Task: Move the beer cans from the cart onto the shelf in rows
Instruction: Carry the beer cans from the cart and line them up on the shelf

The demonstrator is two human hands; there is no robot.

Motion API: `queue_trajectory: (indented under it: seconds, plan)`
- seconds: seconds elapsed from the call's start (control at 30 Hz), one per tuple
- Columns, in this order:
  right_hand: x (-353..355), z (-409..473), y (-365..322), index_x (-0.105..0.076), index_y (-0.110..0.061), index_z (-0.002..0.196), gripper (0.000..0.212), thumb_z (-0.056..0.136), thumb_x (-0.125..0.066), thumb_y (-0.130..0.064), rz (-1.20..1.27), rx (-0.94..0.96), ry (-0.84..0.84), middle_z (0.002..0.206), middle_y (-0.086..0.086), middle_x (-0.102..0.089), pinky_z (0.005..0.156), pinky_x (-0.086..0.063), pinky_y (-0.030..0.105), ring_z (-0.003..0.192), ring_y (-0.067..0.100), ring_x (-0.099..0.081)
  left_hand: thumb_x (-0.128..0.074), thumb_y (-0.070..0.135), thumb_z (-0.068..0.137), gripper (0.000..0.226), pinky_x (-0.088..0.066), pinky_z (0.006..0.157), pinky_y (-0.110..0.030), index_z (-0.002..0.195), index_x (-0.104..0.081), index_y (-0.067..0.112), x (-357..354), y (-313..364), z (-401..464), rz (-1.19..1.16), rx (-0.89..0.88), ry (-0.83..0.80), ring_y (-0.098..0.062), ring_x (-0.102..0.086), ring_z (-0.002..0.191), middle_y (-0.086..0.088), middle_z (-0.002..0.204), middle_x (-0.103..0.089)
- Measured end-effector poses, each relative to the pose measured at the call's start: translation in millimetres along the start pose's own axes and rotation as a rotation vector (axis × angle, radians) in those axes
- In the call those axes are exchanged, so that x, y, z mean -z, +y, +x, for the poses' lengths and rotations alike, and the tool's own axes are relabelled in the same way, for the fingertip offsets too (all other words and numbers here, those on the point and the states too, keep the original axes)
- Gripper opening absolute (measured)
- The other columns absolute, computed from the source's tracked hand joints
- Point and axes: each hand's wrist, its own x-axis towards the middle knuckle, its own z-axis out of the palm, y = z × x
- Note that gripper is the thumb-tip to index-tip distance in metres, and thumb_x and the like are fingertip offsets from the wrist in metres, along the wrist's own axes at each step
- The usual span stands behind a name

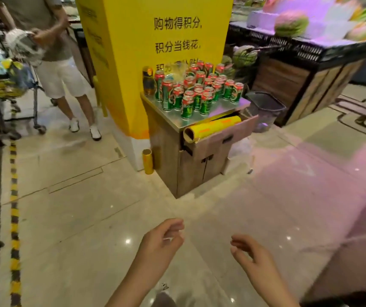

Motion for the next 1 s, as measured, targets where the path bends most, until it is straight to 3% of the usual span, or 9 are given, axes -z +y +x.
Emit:
queue_trajectory:
  seconds: [0.07,0.2,0.33,0.43,0.57,0.73,0.83,0.93,1.0]
  plan:
    - [8.4,25.4,6.3,-0.064,-0.031,0.094,0.022,0.084,-0.069,-0.013,0.015,-0.013,0.009,0.093,-0.010,-0.072,0.085,-0.048,0.017,0.096,0.002,-0.065,-0.066,0.025,0.074,0.023,-0.048,0.077,-0.011,0.097,-0.066,0.030,-7.6,4.6,27.1,-0.012,0.008,0.008,-0.002,-0.065,0.090,0.011,0.094,-0.072]
    - [27.2,101.2,-8.6,-0.063,-0.028,0.099,0.017,0.087,-0.066,-0.016,0.035,0.017,-0.025,0.100,-0.010,-0.069,0.080,-0.042,0.004,0.096,-0.008,-0.060,-0.067,0.025,0.073,0.023,-0.046,0.074,-0.007,0.097,-0.066,0.028,-13.4,13.2,95.9,-0.009,0.037,0.066,0.001,-0.064,0.086,0.006,0.096,-0.072]
    - [60.9,184.4,-43.5,-0.061,-0.029,0.106,0.019,0.089,-0.062,-0.020,0.053,0.104,-0.051,0.109,-0.012,-0.066,0.082,-0.039,0.003,0.101,-0.011,-0.056,-0.064,0.009,0.086,0.021,-0.045,0.084,-0.017,0.094,-0.064,0.029,-17.4,33.0,179.6,0.029,0.021,0.147,-0.002,-0.063,0.094,0.006,0.096,-0.070]
    - [90.3,239.3,-66.9,-0.060,-0.031,0.112,0.021,0.091,-0.059,-0.027,0.043,0.134,-0.083,0.111,-0.022,-0.060,0.081,-0.036,-0.001,0.104,-0.017,-0.050,-0.062,0.010,0.087,0.019,-0.043,0.081,-0.016,0.098,-0.064,0.025,-30.0,53.2,240.2,0.053,0.006,0.205,-0.003,-0.061,0.096,0.007,0.098,-0.068]
    - [123.5,308.2,-66.7,-0.059,-0.033,0.112,0.021,0.092,-0.058,-0.027,0.019,0.144,-0.098,0.111,-0.022,-0.060,0.088,-0.037,0.008,0.108,-0.010,-0.052,-0.060,0.015,0.089,0.022,-0.045,0.082,-0.018,0.109,-0.062,0.023,-61.9,80.5,316.5,0.102,-0.009,0.208,-0.004,-0.059,0.099,0.009,0.103,-0.065]
    - [161.7,380.6,-42.0,-0.066,-0.031,0.096,0.018,0.087,-0.066,-0.016,0.112,0.107,-0.040,0.100,-0.011,-0.070,0.088,-0.046,0.022,0.098,-0.002,-0.061,-0.059,0.018,0.090,0.022,-0.044,0.072,-0.004,0.109,-0.060,0.029,-105.7,120.4,384.0,0.091,-0.067,0.130,0.010,-0.059,0.091,0.016,0.104,-0.063]
    - [180.0,436.5,-32.5,-0.066,-0.031,0.093,0.018,0.087,-0.065,-0.014,0.110,0.064,-0.084,0.097,-0.010,-0.071,0.091,-0.049,0.031,0.097,0.002,-0.063,-0.061,0.016,0.088,0.021,-0.044,0.074,-0.006,0.104,-0.063,0.029,-121.4,135.2,423.0,0.029,-0.082,0.157,0.009,-0.060,0.091,0.013,0.102,-0.066]
    - [192.3,492.3,-36.4,-0.065,-0.026,0.094,0.017,0.089,-0.063,-0.010,0.122,0.101,-0.151,0.098,-0.008,-0.069,0.087,-0.048,0.027,0.098,0.005,-0.062,-0.062,0.013,0.087,0.022,-0.046,0.080,-0.017,0.098,-0.063,0.032,-127.9,144.1,458.2,-0.014,-0.052,0.240,0.001,-0.062,0.091,0.008,0.101,-0.067]
    - [196.4,526.9,-47.9,-0.064,-0.025,0.094,0.017,0.089,-0.062,-0.010,0.119,0.166,-0.200,0.098,-0.007,-0.068,0.085,-0.047,0.023,0.096,0.004,-0.062,-0.061,0.011,0.088,0.024,-0.046,0.078,-0.014,0.098,-0.061,0.033,-127.2,150.0,475.0,-0.015,-0.026,0.312,0.001,-0.062,0.092,0.007,0.102,-0.066]
